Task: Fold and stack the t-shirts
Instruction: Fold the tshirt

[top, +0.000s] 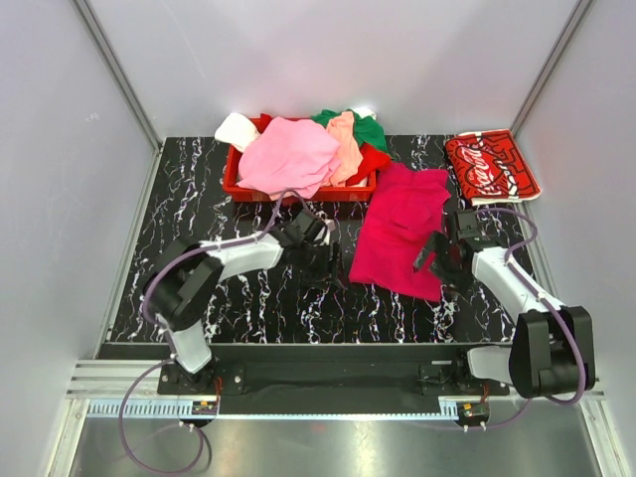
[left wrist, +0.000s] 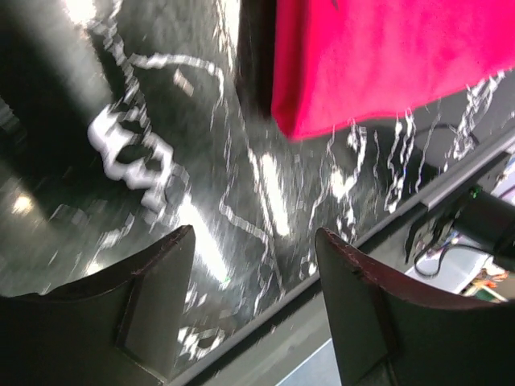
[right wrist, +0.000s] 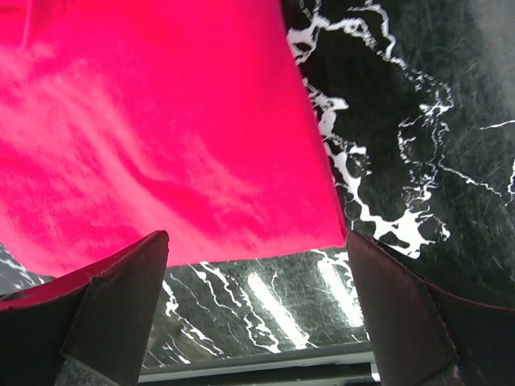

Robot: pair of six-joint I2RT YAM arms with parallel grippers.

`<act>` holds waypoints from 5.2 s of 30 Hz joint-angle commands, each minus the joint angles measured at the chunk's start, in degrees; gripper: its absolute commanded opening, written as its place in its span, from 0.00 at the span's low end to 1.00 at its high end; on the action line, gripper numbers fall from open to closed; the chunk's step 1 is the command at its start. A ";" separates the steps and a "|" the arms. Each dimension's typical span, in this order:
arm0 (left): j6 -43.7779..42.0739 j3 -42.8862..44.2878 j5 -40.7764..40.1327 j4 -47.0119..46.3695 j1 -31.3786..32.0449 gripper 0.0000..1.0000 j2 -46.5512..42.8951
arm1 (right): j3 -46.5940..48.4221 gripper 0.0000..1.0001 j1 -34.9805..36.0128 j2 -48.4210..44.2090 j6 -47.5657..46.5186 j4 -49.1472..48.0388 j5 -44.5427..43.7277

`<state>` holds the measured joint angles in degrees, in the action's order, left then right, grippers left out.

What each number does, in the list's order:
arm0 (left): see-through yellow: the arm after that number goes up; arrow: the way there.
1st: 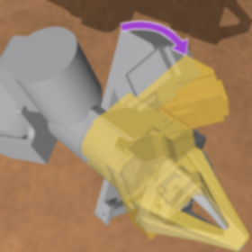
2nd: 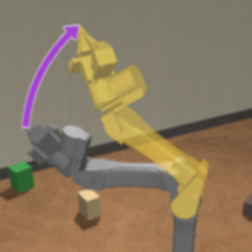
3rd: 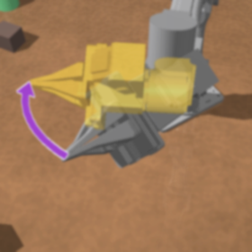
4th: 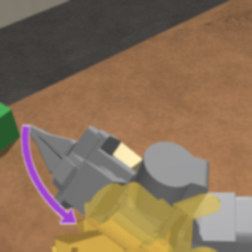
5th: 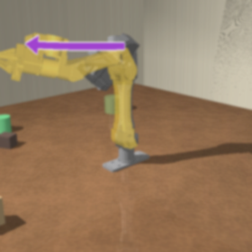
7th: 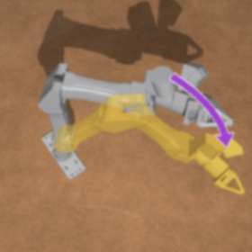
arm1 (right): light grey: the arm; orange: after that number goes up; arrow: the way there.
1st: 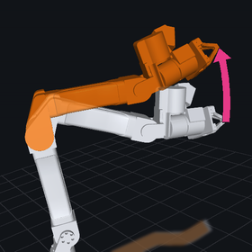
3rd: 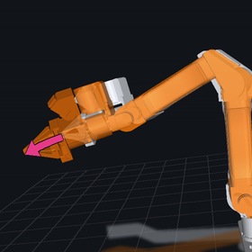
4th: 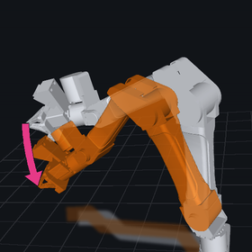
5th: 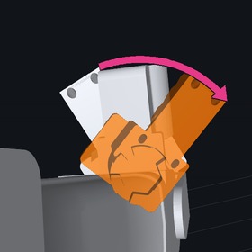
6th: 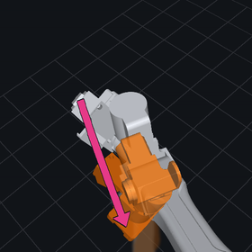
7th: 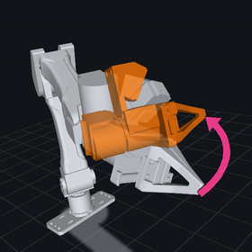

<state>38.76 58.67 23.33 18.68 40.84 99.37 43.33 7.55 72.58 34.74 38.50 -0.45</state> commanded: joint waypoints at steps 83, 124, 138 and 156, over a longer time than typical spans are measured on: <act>8.28 2.64 -20.07 33.33 35.71 0.02 -26.52 | 2.17 0.00 -1.75 -48.60 12.63 40.53 20.32; -22.94 45.29 2.95 46.45 -5.68 0.04 9.60 | 20.82 0.00 -1.75 0.98 3.76 7.04 6.69; -23.47 62.07 6.02 48.38 -14.03 0.14 30.78 | 33.37 0.02 -1.75 25.41 0.95 0.61 7.74; -17.41 45.85 -4.61 29.95 -11.93 0.65 11.64 | 16.82 0.67 0.62 6.79 0.49 -16.93 18.97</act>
<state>19.64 107.72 21.04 57.98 27.16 116.11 67.37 6.26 83.85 32.08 33.76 10.22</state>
